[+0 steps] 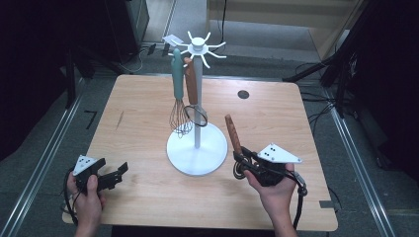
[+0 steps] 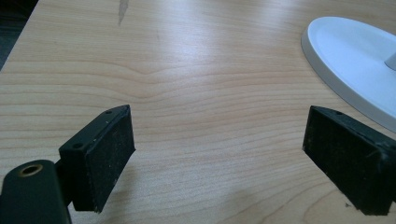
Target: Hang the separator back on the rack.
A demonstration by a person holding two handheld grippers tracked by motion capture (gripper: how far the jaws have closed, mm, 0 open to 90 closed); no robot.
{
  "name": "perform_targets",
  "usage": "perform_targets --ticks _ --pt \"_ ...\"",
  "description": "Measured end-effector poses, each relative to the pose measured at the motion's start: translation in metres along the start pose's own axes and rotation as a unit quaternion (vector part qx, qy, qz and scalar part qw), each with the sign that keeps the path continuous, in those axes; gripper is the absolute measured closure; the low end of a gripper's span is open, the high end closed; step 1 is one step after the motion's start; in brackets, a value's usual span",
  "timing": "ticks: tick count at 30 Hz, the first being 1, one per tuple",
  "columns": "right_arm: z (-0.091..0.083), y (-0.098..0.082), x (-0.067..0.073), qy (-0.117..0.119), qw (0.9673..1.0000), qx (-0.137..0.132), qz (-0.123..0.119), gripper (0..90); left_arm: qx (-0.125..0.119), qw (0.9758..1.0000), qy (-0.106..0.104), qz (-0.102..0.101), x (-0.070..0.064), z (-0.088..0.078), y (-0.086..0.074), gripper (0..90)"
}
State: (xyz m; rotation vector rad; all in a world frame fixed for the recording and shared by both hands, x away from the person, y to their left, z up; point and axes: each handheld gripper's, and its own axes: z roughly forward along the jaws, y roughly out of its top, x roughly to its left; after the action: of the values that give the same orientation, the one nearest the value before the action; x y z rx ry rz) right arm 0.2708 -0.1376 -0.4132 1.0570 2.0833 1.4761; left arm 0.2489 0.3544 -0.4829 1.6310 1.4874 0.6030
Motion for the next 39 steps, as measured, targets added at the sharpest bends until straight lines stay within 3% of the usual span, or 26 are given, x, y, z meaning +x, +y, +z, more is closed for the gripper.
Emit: perform_targets --ticks 17,39 --pt "-0.007 0.035 0.008 0.004 0.9980 -0.063 -0.009 71.2 0.002 0.9999 0.006 0.008 -0.003 0.001 -0.001 9.4" --pt "-0.004 0.085 0.010 0.018 0.9937 -0.106 -0.031 71.2 0.004 0.9999 0.010 0.012 -0.004 0.002 -0.001 9.4"
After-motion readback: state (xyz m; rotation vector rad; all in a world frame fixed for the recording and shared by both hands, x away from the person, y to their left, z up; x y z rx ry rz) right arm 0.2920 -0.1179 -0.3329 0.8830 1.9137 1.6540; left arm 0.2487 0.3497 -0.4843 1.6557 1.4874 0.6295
